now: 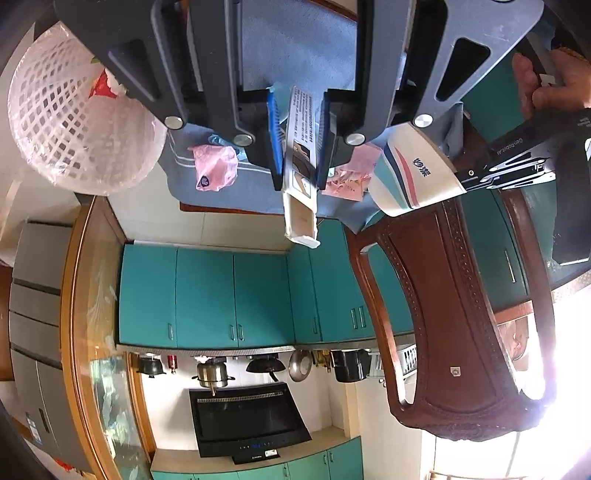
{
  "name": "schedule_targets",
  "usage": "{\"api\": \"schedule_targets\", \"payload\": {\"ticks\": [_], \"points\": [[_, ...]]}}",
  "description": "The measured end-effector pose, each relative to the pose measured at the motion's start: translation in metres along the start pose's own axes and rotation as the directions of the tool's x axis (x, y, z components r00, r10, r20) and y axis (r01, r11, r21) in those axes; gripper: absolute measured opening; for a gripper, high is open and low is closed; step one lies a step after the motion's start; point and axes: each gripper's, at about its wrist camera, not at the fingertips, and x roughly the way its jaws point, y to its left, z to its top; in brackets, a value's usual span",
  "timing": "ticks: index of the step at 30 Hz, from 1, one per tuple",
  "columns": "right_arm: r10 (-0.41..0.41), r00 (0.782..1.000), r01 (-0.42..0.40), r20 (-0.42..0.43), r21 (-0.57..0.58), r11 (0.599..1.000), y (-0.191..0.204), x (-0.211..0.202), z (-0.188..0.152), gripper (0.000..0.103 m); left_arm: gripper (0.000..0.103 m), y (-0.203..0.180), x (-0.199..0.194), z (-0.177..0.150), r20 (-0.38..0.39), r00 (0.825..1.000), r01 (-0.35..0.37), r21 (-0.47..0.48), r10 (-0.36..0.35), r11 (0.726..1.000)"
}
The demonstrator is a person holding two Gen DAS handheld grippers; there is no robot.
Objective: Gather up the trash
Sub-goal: 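Grasp the white paper cup with the left tool while the right tool holds the box, then drop the ointment box into the basket with the right tool while the left tool carries the cup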
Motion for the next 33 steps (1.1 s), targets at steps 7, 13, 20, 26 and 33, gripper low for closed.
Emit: {"api": "schedule_targets", "payload": {"ticks": [7, 13, 20, 26, 33], "points": [[0.001, 1.0, -0.001, -0.008, -0.002, 1.0, 0.0, 0.001, -0.001, 0.018, 0.004, -0.004, 0.002, -0.003, -0.012, 1.0, 0.005, 0.009, -0.005, 1.0], [0.002, 1.0, -0.002, -0.008, -0.003, 1.0, 0.0, 0.001, -0.001, 0.018, 0.004, -0.005, 0.004, -0.004, -0.015, 1.0, 0.004, 0.014, -0.004, 1.0], [0.005, 1.0, -0.005, -0.009, -0.003, 1.0, 0.0, 0.001, -0.001, 0.018, 0.004, -0.006, 0.006, -0.004, -0.02, 1.0, 0.004, 0.017, -0.004, 1.0], [0.006, 1.0, -0.006, -0.015, -0.005, 1.0, 0.0, 0.001, -0.001, 0.018, 0.004, -0.006, 0.006, -0.005, -0.02, 1.0, 0.004, 0.015, -0.004, 1.0], [-0.096, 0.988, 0.092, 0.122, 0.04, 0.995, -0.025, -0.029, 0.017, 0.018, 0.004, -0.005, 0.006, -0.006, -0.019, 1.0, 0.004, 0.013, -0.003, 1.0]]}}
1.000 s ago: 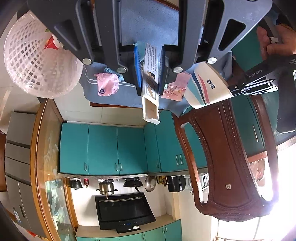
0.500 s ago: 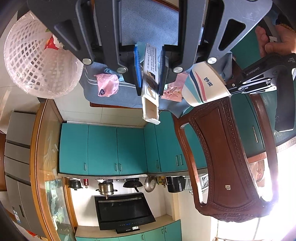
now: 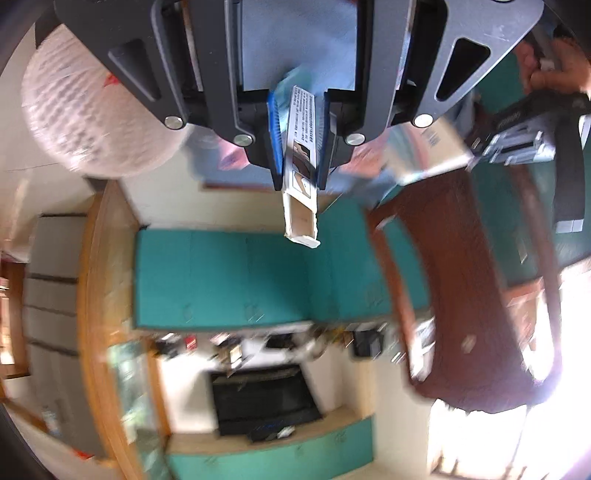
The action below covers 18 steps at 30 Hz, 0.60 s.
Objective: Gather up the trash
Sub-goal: 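Drop the ointment box into the basket with the right tool while the left tool carries the cup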
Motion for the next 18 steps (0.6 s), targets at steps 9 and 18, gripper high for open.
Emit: {"api": "schedule_targets", "payload": {"ticks": [9, 18], "points": [[-0.354, 0.935, 0.351, -0.018, 0.193, 0.916, -0.108, -0.017, 0.003, 0.064, 0.004, -0.008, 0.002, -0.002, 0.0, 1.0, 0.029, 0.007, -0.029, 1.0], [-0.507, 0.847, 0.38, 0.162, 0.483, 0.789, -0.143, -0.069, -0.007, 0.099, 0.004, -0.078, 0.016, 0.01, -0.009, 0.977, 0.213, 0.028, -0.213, 0.977]]}}
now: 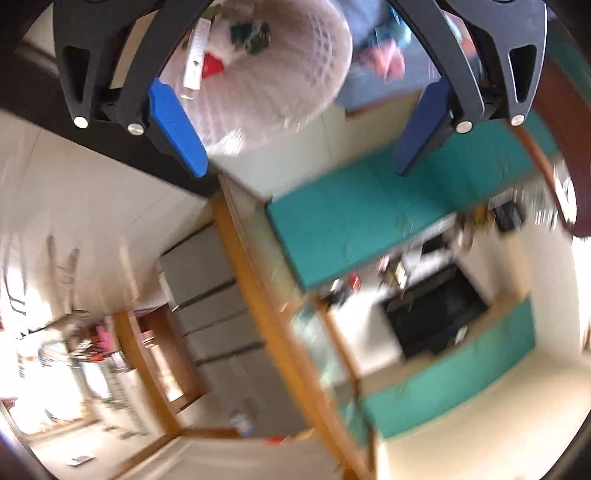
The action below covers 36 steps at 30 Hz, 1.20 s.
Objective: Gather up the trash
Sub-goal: 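Drop the ointment box into the basket with the right tool while the left tool carries the cup, then carry the paper cup over the basket and open the left tool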
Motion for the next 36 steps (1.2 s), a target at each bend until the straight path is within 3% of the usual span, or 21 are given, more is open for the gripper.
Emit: {"api": "schedule_targets", "payload": {"ticks": [3, 7, 8, 9, 10, 12, 14, 17, 21, 25, 29, 33, 36], "points": [[-0.035, 0.996, 0.032, 0.078, 0.042, 0.999, -0.012, -0.011, 0.005, 0.099, 0.004, -0.051, 0.021, 0.017, 0.0, 0.995, 0.098, 0.042, -0.098, 0.994], [-0.07, 0.988, 0.055, 0.135, 0.112, 0.992, -0.029, -0.019, 0.01, 0.099, 0.006, -0.12, 0.054, 0.042, 0.004, 0.976, 0.219, 0.078, -0.22, 0.973], [-0.073, 0.988, 0.056, 0.138, 0.123, 0.991, -0.031, -0.02, 0.011, 0.099, 0.029, -0.133, 0.064, 0.046, -0.001, 0.972, 0.234, 0.082, -0.235, 0.969], [-0.073, 0.988, 0.056, 0.136, 0.126, 0.99, -0.032, -0.018, 0.011, 0.099, 0.081, -0.143, 0.074, 0.048, -0.015, 0.974, 0.227, 0.091, -0.227, 0.97], [-0.07, 0.989, 0.053, 0.132, 0.127, 0.99, -0.032, -0.016, 0.011, 0.099, 0.096, -0.152, 0.087, 0.047, -0.034, 0.989, 0.146, 0.096, -0.144, 0.985], [-0.057, 0.991, 0.044, 0.118, 0.117, 0.992, -0.035, -0.015, 0.013, 0.099, 0.097, -0.146, 0.092, 0.04, -0.026, 0.998, 0.057, 0.091, -0.055, 0.994], [-0.029, 0.997, 0.023, 0.073, 0.082, 0.996, -0.027, -0.009, 0.012, 0.099, 0.097, -0.129, 0.089, 0.031, -0.039, 0.999, 0.037, 0.072, -0.035, 0.997], [-0.008, 1.0, 0.008, 0.003, 0.028, 1.0, -0.014, -0.002, 0.006, 0.099, 0.097, -0.085, 0.065, 0.017, -0.024, 0.998, -0.056, 0.065, 0.057, 0.996], [0.049, 0.982, -0.072, -0.181, -0.123, 0.99, 0.027, 0.019, -0.019, 0.099, 0.099, -0.015, 0.018, 0.004, 0.006, 0.984, -0.181, 0.029, 0.181, 0.983], [0.084, 0.935, -0.181, -0.344, -0.261, 0.948, 0.077, 0.025, -0.058, 0.099, 0.099, 0.051, -0.023, -0.004, 0.011, 0.962, -0.271, -0.082, 0.273, 0.959], [0.097, 0.855, -0.299, -0.509, -0.331, 0.895, 0.117, 0.025, -0.101, 0.099, 0.099, 0.079, -0.037, -0.013, 0.016, 0.946, -0.321, -0.111, 0.325, 0.941], [0.077, 0.821, -0.346, -0.565, -0.386, 0.855, 0.14, 0.015, -0.127, 0.099, 0.099, 0.086, -0.031, -0.016, -0.014, 0.949, -0.313, -0.092, 0.313, 0.945], [0.08, 0.807, -0.356, -0.585, -0.374, 0.856, 0.148, 0.015, -0.135, 0.099, 0.099, 0.083, -0.032, -0.016, -0.018, 0.956, -0.292, -0.079, 0.292, 0.953]]}}
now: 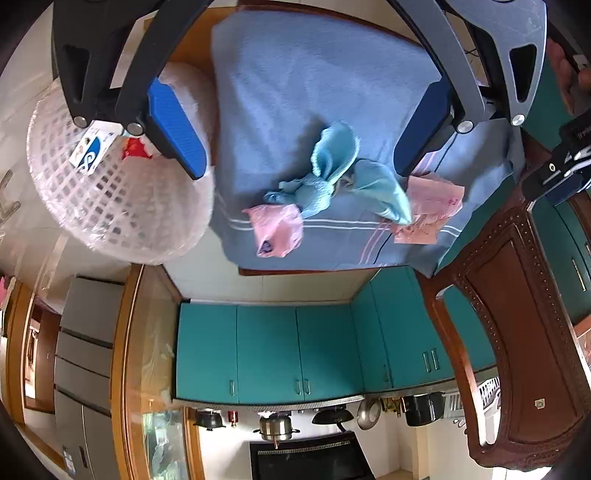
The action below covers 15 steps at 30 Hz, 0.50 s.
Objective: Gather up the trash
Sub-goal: 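Carry the paper cup over the basket and open the left tool, then grasp the pink paper bag with the left tool while the right tool grasps the pink plastic bag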
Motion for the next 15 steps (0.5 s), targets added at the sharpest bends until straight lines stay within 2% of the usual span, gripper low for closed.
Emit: {"api": "schedule_targets", "payload": {"ticks": [5, 15], "points": [[0.008, 1.0, -0.008, -0.002, 0.002, 1.0, 0.0032, 0.0059, 0.0016, 0.099, 0.099, -0.0095, -0.0034, -0.002, 0.002, 1.0, 0.014, 0.035, -0.014, 0.999], [0.003, 1.0, -0.003, 0.0, -0.003, 1.0, 0.0008, 0.0057, 0.0009, 0.099, 0.099, -0.0116, 0.0023, -0.0036, -0.015, 1.0, 0.013, 0.031, -0.013, 0.999]]}}
